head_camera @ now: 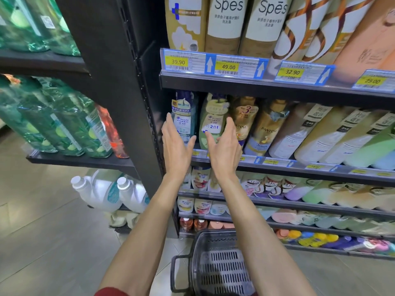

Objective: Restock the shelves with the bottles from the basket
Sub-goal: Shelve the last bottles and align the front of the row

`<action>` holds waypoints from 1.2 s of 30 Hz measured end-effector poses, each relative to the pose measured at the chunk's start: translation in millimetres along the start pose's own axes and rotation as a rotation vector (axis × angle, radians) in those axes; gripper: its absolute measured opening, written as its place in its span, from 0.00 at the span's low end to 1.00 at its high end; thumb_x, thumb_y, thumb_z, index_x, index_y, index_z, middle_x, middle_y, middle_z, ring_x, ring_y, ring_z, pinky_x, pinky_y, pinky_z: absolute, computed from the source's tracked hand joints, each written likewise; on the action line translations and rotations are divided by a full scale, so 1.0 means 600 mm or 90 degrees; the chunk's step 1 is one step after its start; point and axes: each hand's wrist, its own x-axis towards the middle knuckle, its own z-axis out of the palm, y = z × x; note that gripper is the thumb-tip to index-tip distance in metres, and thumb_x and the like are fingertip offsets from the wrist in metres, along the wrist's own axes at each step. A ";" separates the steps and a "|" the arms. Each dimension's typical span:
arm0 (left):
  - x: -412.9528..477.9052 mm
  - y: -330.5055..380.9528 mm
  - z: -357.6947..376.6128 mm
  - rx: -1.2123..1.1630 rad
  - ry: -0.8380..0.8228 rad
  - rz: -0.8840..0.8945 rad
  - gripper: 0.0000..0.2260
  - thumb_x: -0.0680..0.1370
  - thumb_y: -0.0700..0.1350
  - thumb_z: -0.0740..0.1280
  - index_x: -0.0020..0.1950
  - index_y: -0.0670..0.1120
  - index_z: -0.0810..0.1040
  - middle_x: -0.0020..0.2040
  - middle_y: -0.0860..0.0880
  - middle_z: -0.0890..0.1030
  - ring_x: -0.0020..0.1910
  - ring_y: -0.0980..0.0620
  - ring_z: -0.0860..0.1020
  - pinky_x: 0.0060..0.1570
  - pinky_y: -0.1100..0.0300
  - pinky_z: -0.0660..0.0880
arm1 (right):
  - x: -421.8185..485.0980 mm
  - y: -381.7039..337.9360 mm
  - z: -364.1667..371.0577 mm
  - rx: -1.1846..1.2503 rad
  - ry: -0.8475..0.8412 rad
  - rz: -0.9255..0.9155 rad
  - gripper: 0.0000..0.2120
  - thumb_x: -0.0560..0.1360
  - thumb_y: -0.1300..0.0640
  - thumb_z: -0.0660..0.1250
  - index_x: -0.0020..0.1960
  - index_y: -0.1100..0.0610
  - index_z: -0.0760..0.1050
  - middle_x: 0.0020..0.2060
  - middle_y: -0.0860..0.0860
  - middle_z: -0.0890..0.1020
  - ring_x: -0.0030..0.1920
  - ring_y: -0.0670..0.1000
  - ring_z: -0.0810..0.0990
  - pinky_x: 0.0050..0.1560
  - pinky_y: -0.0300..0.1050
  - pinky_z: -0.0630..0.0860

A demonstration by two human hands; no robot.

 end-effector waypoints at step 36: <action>0.017 -0.021 0.014 0.048 -0.021 -0.114 0.37 0.76 0.47 0.76 0.78 0.46 0.58 0.66 0.44 0.78 0.62 0.44 0.79 0.58 0.46 0.77 | -0.005 0.041 0.050 -0.131 0.068 0.036 0.27 0.71 0.42 0.75 0.62 0.57 0.77 0.37 0.54 0.85 0.37 0.57 0.83 0.31 0.42 0.63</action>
